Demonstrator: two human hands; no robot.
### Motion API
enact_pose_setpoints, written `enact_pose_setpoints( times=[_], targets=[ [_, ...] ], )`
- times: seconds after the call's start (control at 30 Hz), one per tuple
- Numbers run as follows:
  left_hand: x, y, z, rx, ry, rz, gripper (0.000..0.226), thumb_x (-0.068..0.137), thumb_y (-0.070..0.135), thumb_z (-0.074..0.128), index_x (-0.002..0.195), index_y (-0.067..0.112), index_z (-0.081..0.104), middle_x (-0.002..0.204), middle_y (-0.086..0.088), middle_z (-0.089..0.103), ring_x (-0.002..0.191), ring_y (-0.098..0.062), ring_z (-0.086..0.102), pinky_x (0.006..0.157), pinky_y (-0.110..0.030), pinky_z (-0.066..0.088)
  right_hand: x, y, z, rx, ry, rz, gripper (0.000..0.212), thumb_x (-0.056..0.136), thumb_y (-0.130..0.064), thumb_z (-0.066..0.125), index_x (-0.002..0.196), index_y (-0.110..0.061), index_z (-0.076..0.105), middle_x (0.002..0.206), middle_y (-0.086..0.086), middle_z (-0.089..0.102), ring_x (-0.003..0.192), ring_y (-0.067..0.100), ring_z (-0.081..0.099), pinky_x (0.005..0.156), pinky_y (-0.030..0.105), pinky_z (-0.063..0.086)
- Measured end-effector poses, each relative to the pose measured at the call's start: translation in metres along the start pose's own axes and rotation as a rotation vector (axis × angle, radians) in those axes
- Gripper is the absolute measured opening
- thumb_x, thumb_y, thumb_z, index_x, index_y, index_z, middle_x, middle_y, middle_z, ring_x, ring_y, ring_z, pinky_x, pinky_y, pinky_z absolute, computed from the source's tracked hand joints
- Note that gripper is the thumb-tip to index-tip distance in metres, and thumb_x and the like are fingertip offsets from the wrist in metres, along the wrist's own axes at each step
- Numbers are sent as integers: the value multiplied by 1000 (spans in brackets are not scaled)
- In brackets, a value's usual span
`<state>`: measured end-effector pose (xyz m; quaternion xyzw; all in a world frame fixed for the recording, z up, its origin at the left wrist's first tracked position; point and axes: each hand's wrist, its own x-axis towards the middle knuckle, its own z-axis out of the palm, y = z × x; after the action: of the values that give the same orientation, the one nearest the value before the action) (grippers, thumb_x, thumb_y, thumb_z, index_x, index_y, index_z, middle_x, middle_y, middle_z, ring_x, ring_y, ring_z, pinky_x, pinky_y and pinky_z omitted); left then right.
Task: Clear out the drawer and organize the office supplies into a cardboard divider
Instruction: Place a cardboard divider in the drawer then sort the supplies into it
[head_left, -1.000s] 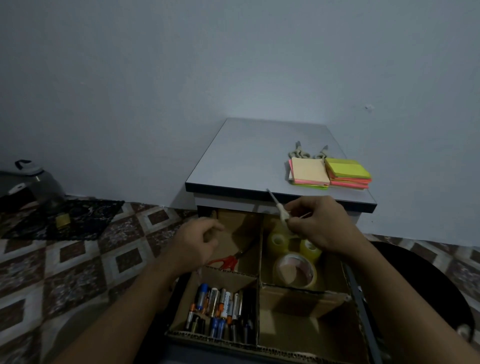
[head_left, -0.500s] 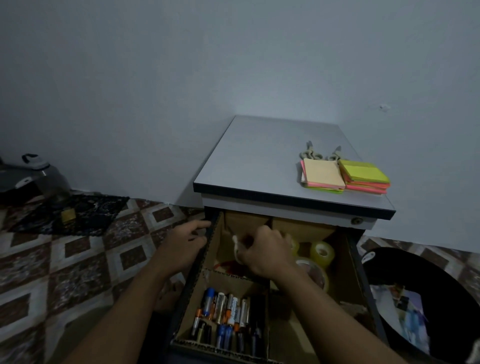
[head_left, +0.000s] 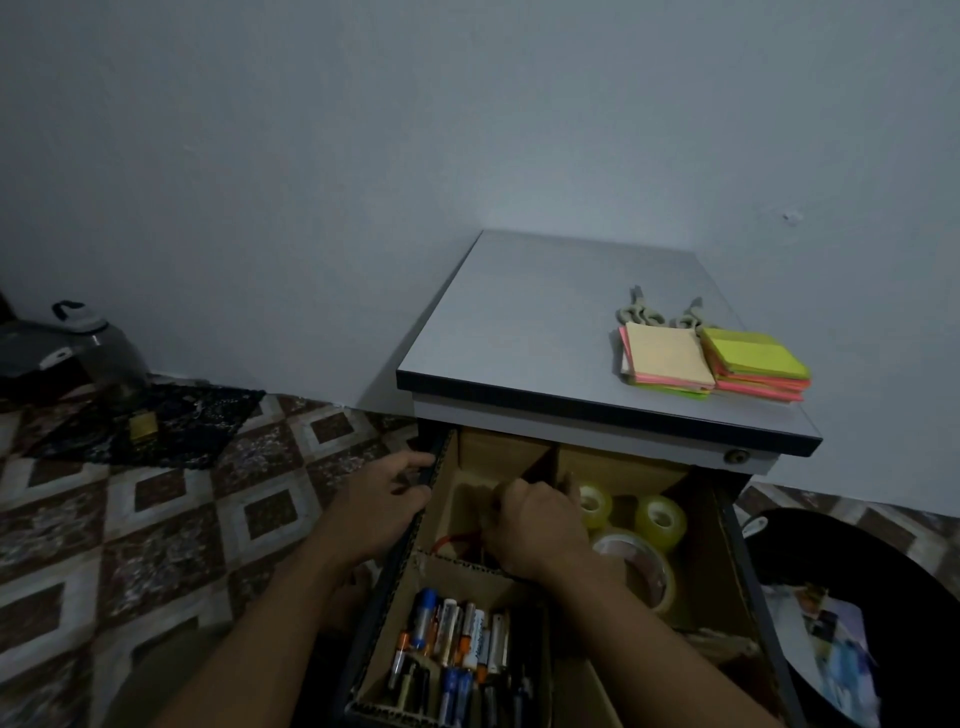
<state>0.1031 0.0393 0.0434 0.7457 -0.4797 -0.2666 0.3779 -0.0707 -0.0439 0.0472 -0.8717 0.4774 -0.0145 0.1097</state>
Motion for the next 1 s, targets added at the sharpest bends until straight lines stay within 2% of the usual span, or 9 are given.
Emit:
enact_pose_setpoints(
  times=[0.1,0.17,0.23,0.33,0.47,0.57,0.63,0.77,1.0],
  targets=[
    [-5,6,-1,24,10,13,37,97,24,61,133,32,58,124,3,64,111,-11,60,92,-31,49,-4,5,-2,162,7,-51,19,93,-39,53,94,-24,65,85,-5,67,86,16,65,113,47,34],
    [-10,15,-5,42,33,38,35,97,22,60,131,30,59,120,6,64,109,-8,60,85,-23,48,-12,9,-10,280,20,-95,16,92,-35,57,99,-24,66,86,-5,68,80,12,64,87,40,56],
    [-15,28,-10,40,72,96,29,97,21,60,125,30,63,113,12,65,104,-3,61,84,-21,49,-23,12,-27,307,69,-133,14,92,-31,57,101,-25,66,85,-6,67,73,8,63,69,33,59],
    [-20,57,-21,22,150,201,17,96,21,62,107,32,68,95,15,67,87,4,63,78,-22,54,-40,20,-62,353,159,-188,9,94,-27,56,98,-28,65,81,-9,65,66,5,63,56,23,55],
    [-10,105,-32,-36,180,329,14,94,19,65,101,29,72,89,12,70,84,2,65,72,-11,50,-48,41,-118,437,295,-217,18,95,-26,59,110,-30,67,90,-16,66,77,-11,60,59,6,46],
    [12,141,-31,-27,147,381,14,94,22,65,105,26,72,89,10,70,83,0,65,71,-10,50,-34,68,-155,396,453,-165,17,90,-25,64,105,-27,72,82,-22,64,73,-12,58,61,2,38],
    [34,164,-26,-21,131,384,15,94,25,64,107,28,71,91,11,70,81,-1,66,72,-15,52,-20,89,-178,373,516,-112,17,88,-24,65,102,-26,74,81,-22,64,71,-5,60,66,4,37],
    [86,204,-7,27,48,366,21,93,29,64,113,27,69,99,11,67,91,-6,65,82,-26,53,15,136,-213,400,513,33,21,90,-22,64,109,-20,73,101,-6,71,94,12,64,80,25,45],
    [169,238,49,206,-101,309,43,89,34,69,129,18,63,126,-1,64,111,-16,60,97,-31,48,85,194,-223,429,337,238,14,85,-19,69,93,-10,76,89,5,71,82,19,63,64,29,52]
  ],
)
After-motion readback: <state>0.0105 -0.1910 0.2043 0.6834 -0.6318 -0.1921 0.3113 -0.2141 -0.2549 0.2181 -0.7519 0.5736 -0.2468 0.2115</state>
